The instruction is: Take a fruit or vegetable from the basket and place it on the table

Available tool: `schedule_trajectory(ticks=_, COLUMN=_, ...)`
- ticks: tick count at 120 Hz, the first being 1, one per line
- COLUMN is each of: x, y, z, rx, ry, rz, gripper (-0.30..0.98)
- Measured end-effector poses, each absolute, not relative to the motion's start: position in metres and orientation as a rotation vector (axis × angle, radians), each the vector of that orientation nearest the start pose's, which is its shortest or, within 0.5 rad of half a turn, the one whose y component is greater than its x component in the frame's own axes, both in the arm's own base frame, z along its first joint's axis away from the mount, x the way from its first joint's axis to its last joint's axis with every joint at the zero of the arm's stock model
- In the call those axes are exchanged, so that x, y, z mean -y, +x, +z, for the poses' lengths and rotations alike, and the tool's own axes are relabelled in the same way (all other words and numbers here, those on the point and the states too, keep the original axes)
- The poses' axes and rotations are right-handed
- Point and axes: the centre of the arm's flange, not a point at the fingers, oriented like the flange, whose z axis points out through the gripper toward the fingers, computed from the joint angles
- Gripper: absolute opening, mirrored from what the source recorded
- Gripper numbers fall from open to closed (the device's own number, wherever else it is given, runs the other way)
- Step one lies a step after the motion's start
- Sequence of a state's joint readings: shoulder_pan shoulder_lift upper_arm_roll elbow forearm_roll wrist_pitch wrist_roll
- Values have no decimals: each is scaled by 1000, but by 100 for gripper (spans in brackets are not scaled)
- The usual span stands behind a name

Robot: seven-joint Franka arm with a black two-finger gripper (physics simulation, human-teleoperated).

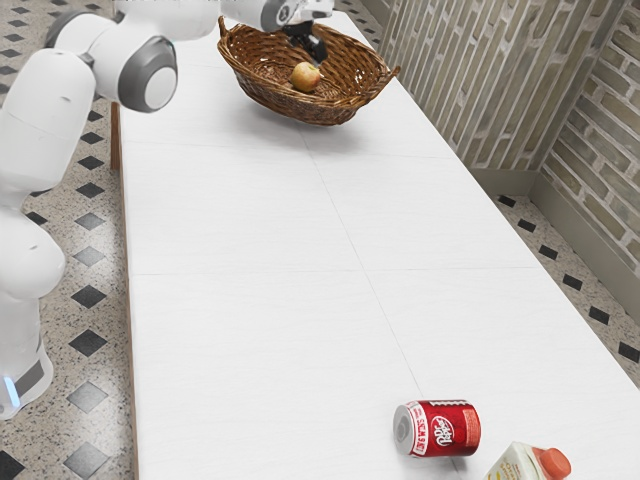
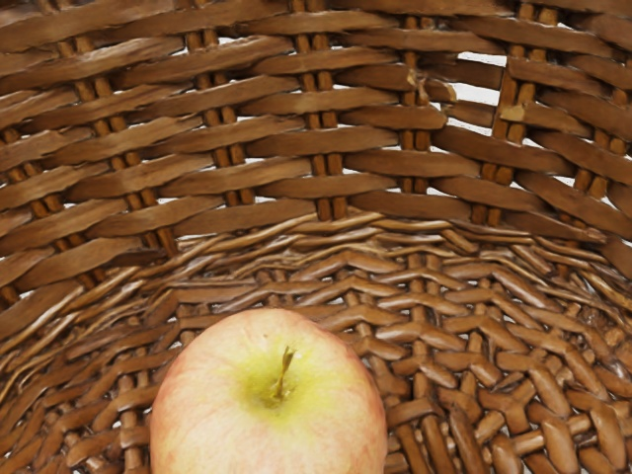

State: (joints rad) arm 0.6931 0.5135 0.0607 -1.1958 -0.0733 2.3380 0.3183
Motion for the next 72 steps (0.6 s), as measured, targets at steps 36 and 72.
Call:
schedule_trajectory(ticks=36, x=-515, y=557, z=555, rx=395, ry=-2655, rz=-801, gripper=66)
schedule_trajectory(ticks=72, x=-530, y=557, z=530, rx=271, ry=-2650, rz=-778, gripper=65)
